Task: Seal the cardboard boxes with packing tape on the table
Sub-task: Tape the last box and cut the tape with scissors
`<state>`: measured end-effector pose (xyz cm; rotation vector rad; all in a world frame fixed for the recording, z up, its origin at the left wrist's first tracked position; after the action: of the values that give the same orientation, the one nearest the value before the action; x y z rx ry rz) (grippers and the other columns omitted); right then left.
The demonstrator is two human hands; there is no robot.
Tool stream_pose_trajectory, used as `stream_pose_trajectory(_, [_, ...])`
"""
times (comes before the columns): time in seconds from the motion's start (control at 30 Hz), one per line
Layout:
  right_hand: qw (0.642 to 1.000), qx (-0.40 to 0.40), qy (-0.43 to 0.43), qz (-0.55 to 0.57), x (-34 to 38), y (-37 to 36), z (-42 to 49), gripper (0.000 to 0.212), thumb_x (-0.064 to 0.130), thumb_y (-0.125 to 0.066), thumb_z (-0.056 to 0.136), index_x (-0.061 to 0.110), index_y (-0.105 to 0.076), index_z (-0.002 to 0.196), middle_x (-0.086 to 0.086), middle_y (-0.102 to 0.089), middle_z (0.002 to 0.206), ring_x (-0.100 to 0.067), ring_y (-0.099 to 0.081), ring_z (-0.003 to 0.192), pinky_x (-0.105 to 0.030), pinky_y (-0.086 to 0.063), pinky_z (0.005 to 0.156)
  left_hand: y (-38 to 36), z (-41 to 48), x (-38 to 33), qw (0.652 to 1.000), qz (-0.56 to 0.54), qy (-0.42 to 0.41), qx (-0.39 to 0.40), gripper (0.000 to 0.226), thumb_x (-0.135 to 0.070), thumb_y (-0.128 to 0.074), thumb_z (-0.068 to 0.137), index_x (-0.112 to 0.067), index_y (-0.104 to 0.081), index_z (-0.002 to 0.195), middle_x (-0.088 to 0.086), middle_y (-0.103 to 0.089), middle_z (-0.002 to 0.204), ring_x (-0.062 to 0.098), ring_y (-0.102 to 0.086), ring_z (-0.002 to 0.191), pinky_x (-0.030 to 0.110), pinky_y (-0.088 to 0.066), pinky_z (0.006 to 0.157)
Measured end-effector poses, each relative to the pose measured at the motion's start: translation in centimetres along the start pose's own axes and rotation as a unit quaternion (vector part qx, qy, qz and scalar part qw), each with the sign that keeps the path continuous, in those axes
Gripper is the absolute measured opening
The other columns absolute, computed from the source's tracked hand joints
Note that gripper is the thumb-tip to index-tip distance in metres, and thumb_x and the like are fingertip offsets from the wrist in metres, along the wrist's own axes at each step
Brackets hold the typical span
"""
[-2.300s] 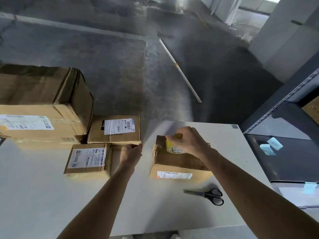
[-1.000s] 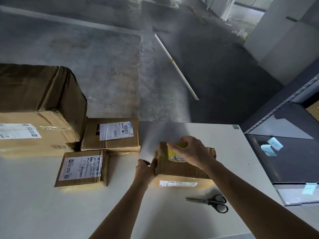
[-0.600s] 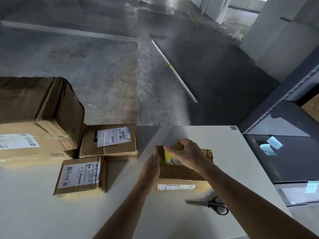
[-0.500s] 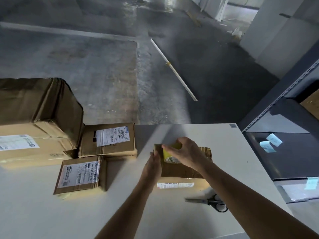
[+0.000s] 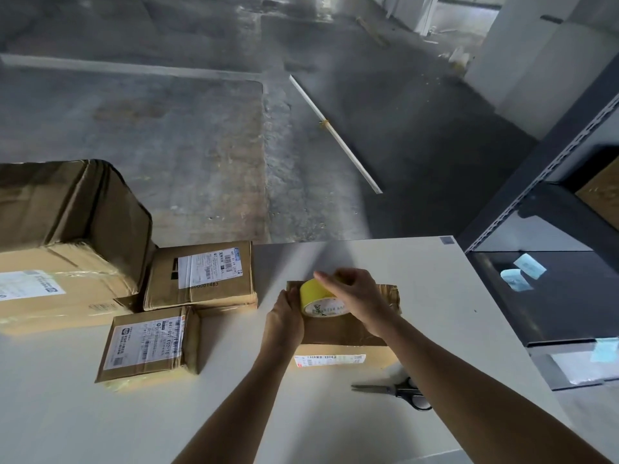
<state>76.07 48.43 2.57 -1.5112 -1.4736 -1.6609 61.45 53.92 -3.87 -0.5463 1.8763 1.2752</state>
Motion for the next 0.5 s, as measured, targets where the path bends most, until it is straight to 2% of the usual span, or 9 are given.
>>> stream_pose_trajectory(0.1, [0.997, 0.029, -0.020, 0.073, -0.9, -0.2, 0.2, 0.094, 0.076, -0.073, 0.064, -0.015, -0.059, 0.085, -0.034, -0.059, 0.079, -0.047, -0.066, 0.081, -0.039, -0.048, 0.068, 0.2, -0.5, -0.4, 1.000, -0.018, 0.017, -0.002, 0.038, -0.028, -0.031, 0.107, -0.008, -0.045, 0.136, 0.020, -0.065, 0.117, 0.039, -0.062, 0.108, 0.037, -0.047, 0.081])
stream_pose_trajectory(0.17, [0.993, 0.048, -0.027, 0.105, -1.3, -0.4, 0.4, 0.098, 0.075, -0.074, 0.065, -0.019, -0.056, 0.086, -0.032, -0.058, 0.077, -0.049, -0.066, 0.081, -0.048, -0.052, 0.070, 0.4, -0.9, -0.8, 1.000, -0.007, 0.013, -0.002, 0.048, -0.025, -0.035, 0.106, -0.007, -0.029, 0.151, 0.021, -0.063, 0.121, 0.040, -0.061, 0.111, 0.040, -0.048, 0.087])
stream_pose_trajectory(0.23, [0.989, 0.060, -0.040, 0.128, -1.8, -0.5, 0.5, 0.099, 0.074, -0.075, 0.066, -0.021, -0.053, 0.085, -0.032, -0.059, 0.078, -0.051, -0.067, 0.085, -0.059, -0.055, 0.075, 0.5, -1.1, -1.0, 1.000, -0.011, 0.022, -0.004, 0.057, -0.023, -0.036, 0.106, -0.012, -0.014, 0.157, 0.020, -0.063, 0.122, 0.038, -0.061, 0.111, 0.038, -0.048, 0.088])
stream_pose_trajectory(0.3, [0.989, 0.058, -0.045, 0.132, -1.9, -0.3, 0.6, 0.099, 0.075, -0.075, 0.064, -0.020, -0.053, 0.080, -0.030, -0.058, 0.075, -0.052, -0.066, 0.085, -0.056, -0.055, 0.073, 0.6, -1.2, -1.2, 1.000, -0.016, 0.016, -0.011, 0.063, -0.019, -0.040, 0.104, -0.021, -0.007, 0.158, 0.012, -0.065, 0.118, 0.032, -0.064, 0.106, 0.034, -0.050, 0.086])
stream_pose_trajectory(0.4, [0.992, 0.053, -0.034, 0.110, -1.8, 0.2, 0.9, 0.095, 0.074, -0.073, 0.067, -0.019, -0.057, 0.076, -0.040, -0.058, 0.073, -0.051, -0.067, 0.077, -0.052, -0.051, 0.065, 0.9, -1.5, -2.1, 0.999, -0.024, -0.032, -0.032, 0.060, -0.017, -0.044, 0.104, -0.027, -0.017, 0.157, -0.002, -0.066, 0.113, 0.022, -0.067, 0.098, 0.033, -0.054, 0.085])
stream_pose_trajectory(0.5, [0.998, 0.041, -0.004, 0.053, -0.6, 0.9, 1.0, 0.089, 0.073, -0.068, 0.070, -0.015, -0.061, 0.071, -0.031, -0.061, 0.066, -0.040, -0.067, 0.062, -0.042, -0.047, 0.057, 1.1, -1.6, -2.5, 0.998, -0.004, -0.045, -0.041, 0.051, -0.019, -0.045, 0.104, -0.024, -0.032, 0.153, 0.003, -0.067, 0.121, 0.025, -0.067, 0.100, 0.040, -0.056, 0.086])
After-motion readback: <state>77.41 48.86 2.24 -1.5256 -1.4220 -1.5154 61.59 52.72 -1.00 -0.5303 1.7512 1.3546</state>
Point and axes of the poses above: each hand's wrist, its own z-axis towards the middle knuckle, its own y-axis out of the back of the hand, x = y × z, the point moved 6 cm from there along z, towards the middle knuckle
